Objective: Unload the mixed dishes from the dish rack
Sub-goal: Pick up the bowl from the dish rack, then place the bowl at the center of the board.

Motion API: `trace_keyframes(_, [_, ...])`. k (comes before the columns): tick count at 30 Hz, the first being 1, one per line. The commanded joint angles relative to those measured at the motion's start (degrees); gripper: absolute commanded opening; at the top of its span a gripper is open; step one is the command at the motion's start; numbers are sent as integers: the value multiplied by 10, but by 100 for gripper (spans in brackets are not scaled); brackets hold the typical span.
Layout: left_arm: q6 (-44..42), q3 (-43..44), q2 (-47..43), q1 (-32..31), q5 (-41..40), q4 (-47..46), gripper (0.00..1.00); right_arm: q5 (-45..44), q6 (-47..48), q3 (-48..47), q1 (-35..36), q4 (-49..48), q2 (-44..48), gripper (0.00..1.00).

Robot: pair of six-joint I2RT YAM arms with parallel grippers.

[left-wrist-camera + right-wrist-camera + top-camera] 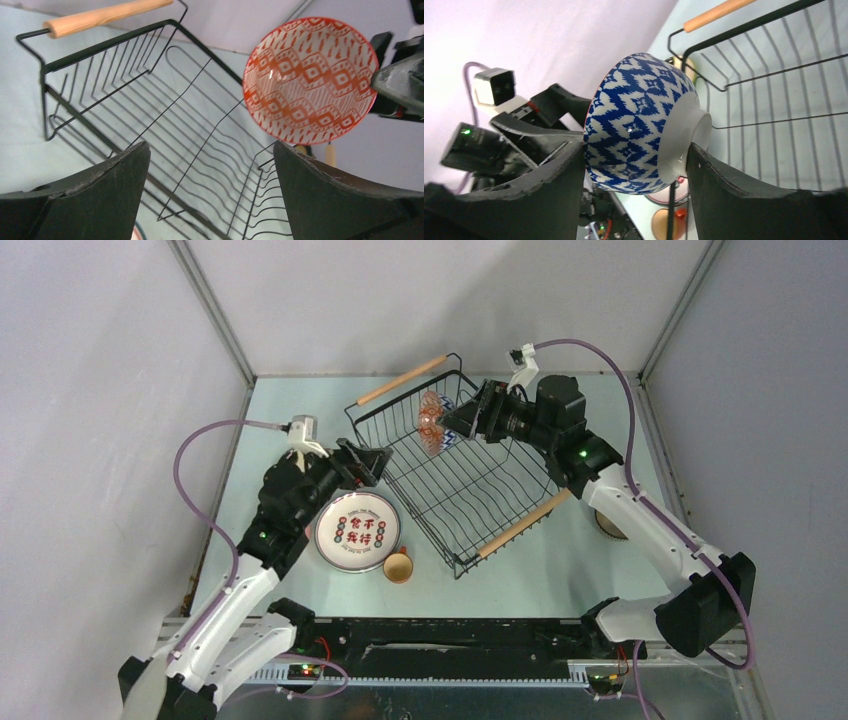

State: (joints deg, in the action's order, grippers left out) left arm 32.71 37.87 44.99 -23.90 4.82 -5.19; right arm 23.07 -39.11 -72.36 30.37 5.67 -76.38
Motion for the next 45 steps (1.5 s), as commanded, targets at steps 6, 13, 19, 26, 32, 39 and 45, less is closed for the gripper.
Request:
trace_keyframes(6, [72,22,29,-9,51,-107,99,107,-154,28,2,-200,23,0])
trace_keyframes(13, [116,22,44,-11,67,-146,92,132,-192,50,30,-277,7,0])
trace_keyframes(19, [137,20,45,-11,63,-146,77,151,-214,62,45,-328,-11,0])
trace_keyframes(26, [126,26,27,-11,39,-98,16,155,-204,62,56,-316,-20,4])
trace_keyframes(32, [77,50,7,-13,3,-27,0,130,-155,63,60,-255,-1,25])
trace_keyframes(39, [-24,104,-1,-36,-99,124,0,12,-67,63,72,-106,54,72])
trace_keyframes(45, [-89,164,17,-92,-208,216,0,-133,16,44,111,27,96,90])
